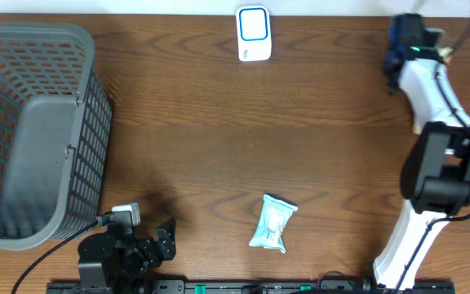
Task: Scan the item barcode
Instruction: 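Carry the snack bag to the right edge and release it, then reach the right gripper to the mint-green pouch and grasp it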
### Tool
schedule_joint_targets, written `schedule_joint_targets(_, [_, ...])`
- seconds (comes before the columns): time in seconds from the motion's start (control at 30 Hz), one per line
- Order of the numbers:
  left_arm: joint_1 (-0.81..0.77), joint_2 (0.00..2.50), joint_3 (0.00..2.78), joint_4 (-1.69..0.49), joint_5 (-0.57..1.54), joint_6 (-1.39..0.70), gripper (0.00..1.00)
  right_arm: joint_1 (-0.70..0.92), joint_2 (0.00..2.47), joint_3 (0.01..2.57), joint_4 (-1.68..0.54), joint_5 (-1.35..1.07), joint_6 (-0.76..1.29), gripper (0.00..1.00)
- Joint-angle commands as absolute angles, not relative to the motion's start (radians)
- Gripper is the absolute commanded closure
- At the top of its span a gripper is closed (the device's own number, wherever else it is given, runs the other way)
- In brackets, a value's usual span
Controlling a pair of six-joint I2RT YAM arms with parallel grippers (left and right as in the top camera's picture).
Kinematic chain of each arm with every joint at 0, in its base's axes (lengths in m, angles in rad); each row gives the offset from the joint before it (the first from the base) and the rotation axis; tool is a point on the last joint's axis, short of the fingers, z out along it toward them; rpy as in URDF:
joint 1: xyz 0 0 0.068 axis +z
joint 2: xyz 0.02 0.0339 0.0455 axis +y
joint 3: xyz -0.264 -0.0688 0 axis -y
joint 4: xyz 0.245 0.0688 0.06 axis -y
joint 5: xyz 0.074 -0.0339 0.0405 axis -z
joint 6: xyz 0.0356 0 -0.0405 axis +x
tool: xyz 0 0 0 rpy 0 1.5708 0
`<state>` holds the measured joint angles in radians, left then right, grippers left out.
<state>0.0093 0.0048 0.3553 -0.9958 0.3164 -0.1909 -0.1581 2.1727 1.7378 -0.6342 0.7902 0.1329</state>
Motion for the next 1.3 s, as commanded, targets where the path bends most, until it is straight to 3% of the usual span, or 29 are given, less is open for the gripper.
schedule_joint_targets(0.0, [0.010,0.004,0.352,-1.006,0.329,-0.200,0.02,-0.229,2.165,1.750,-0.614,0.813,0.140,0.99])
schedule_joint_targets(0.07, [0.010,0.004,0.352,-1.006,0.329,-0.200,0.02,-0.259,2.165,1.773,-0.627,0.813,0.110,0.80])
schedule_joint_targets(0.17, [0.010,0.004,0.352,-1.006,0.329,-0.200,0.02,-0.271,2.138,1.811,-0.653,0.774,0.104,0.33])
schedule_joint_targets(0.2, [0.010,0.004,0.352,-1.006,0.329,-0.200,0.02,-0.267,2.123,1.827,-0.666,0.741,0.104,0.09])
schedule_joint_targets(0.23, [0.010,0.004,0.352,-1.006,0.329,-0.200,0.02,-0.258,2.103,1.845,-0.685,0.692,0.104,0.01])
schedule_joint_targets(0.57, [0.010,0.004,0.352,-1.006,0.329,-0.200,0.02,-0.011,1.824,1.900,-0.982,-0.020,0.104,0.01])
schedule_joint_targets(0.8, [0.010,0.004,0.352,-1.006,0.329,-0.200,0.02,0.165,1.789,1.900,-1.139,-0.410,0.107,0.01])
schedule_joint_targets(1.07, [0.010,0.004,0.352,-1.006,0.329,-0.200,0.02,0.296,1.739,1.899,-1.515,-0.358,0.187,0.01])
schedule_joint_targets(1.27, [0.010,0.004,0.352,-1.006,0.329,-0.200,0.02,0.488,1.742,1.838,-1.611,-0.181,0.619,0.01])
